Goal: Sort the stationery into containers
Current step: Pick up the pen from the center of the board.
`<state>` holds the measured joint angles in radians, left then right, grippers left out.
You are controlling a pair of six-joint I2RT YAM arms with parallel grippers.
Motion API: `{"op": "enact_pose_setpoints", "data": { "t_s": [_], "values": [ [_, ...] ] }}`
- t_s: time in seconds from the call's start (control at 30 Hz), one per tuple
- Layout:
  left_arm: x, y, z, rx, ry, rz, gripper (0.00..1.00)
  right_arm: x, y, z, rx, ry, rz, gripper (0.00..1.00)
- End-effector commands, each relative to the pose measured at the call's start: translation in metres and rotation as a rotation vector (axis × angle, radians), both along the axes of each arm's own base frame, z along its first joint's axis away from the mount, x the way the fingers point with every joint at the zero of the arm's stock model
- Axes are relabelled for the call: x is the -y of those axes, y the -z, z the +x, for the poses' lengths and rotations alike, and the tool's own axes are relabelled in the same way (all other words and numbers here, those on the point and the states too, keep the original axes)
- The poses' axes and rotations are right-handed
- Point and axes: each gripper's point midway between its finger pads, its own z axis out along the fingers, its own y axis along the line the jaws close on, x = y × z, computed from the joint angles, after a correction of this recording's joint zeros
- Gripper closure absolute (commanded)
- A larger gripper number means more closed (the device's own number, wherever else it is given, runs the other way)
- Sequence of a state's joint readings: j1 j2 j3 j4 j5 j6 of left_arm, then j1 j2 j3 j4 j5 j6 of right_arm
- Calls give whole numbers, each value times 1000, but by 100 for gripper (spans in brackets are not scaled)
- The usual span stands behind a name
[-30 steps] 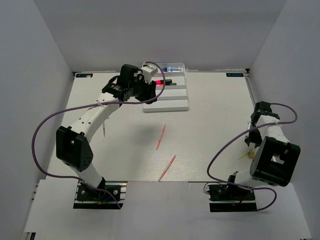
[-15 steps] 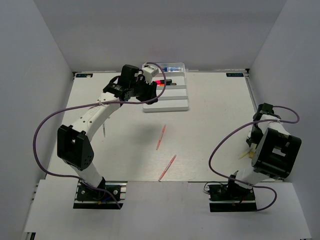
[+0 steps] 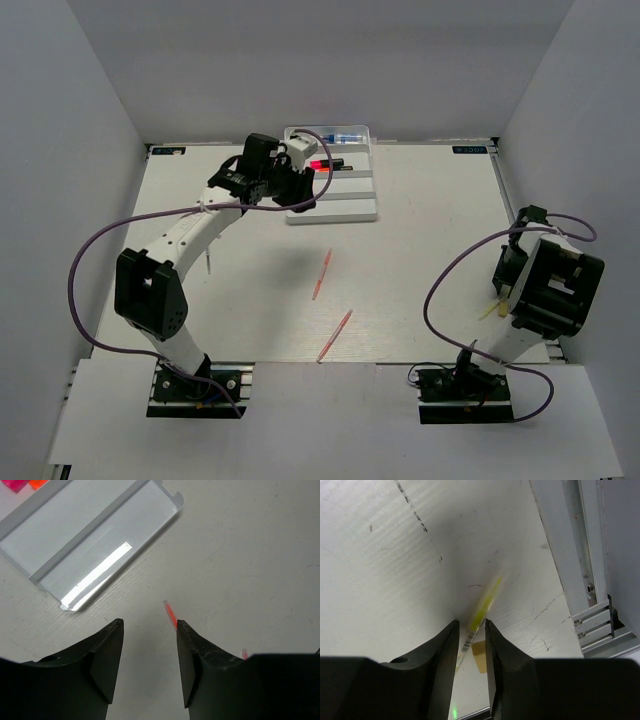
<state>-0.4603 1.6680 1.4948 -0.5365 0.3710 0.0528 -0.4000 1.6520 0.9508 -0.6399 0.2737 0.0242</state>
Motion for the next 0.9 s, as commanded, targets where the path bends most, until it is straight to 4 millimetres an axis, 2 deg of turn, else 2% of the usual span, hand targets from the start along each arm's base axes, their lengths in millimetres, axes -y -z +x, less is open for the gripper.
{"op": "enact_pose_setpoints", "data": {
  "t_s": [0.0, 0.17, 0.4, 0.53, 0.73, 0.87],
  "values": [
    [0, -19, -6, 61, 28, -18, 43, -3, 5, 14, 25, 27, 45, 67],
    [-3, -16, -8, 61, 27, -3, 43, -19, 5, 23, 56, 0, 127, 79],
    [-5, -11, -12, 52, 23, 0, 43, -51, 6, 44, 76, -67, 203, 87],
    [-9, -12, -14, 65, 18, 9, 43, -71, 10, 57, 75, -123, 222, 100],
    [-17, -10, -20, 67, -5, -3, 43, -105, 8, 74, 107, -245, 250, 100],
    [-19, -5, -28, -5, -32, -38, 43, -135, -14, 102, 189, -406, 299, 100]
  ]
}}
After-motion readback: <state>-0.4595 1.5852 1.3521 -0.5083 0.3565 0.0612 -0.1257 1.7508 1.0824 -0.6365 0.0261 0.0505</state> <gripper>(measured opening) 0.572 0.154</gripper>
